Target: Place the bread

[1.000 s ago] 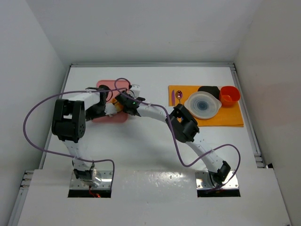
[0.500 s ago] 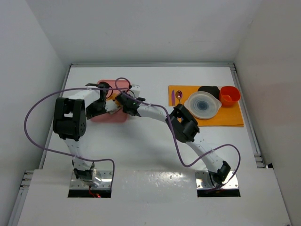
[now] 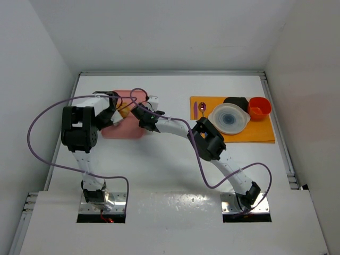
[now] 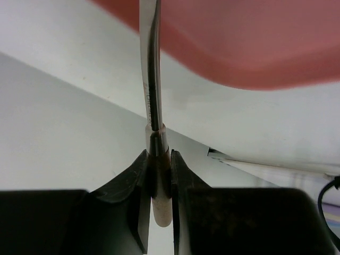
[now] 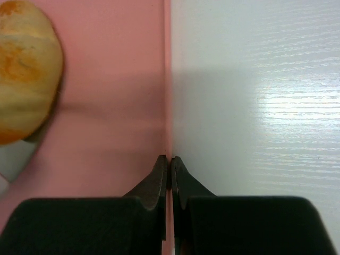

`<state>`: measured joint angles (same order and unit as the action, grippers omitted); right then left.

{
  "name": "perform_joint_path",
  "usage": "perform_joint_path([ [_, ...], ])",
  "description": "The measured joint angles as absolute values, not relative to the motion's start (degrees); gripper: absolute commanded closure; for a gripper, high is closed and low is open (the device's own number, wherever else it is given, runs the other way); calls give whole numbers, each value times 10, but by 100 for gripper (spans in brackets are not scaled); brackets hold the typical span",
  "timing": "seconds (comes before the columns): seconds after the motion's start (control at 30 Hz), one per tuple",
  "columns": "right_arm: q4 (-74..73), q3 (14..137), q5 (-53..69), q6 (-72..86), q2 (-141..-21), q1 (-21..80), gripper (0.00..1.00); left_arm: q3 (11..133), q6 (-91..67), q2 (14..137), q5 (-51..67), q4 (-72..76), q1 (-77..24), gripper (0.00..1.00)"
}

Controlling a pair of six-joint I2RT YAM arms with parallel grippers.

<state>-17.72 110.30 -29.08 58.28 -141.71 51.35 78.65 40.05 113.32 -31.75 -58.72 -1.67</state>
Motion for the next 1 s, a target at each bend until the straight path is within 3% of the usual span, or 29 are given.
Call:
perform_joint_path([
  [0.53,-168,1097,-288,571,-1415,514,100,885,353,1238,-424,-564,3,100],
  [1.0,-161,1092,-285,570,-1413,514,100,954,350,1293,-406,-522,-8,100],
])
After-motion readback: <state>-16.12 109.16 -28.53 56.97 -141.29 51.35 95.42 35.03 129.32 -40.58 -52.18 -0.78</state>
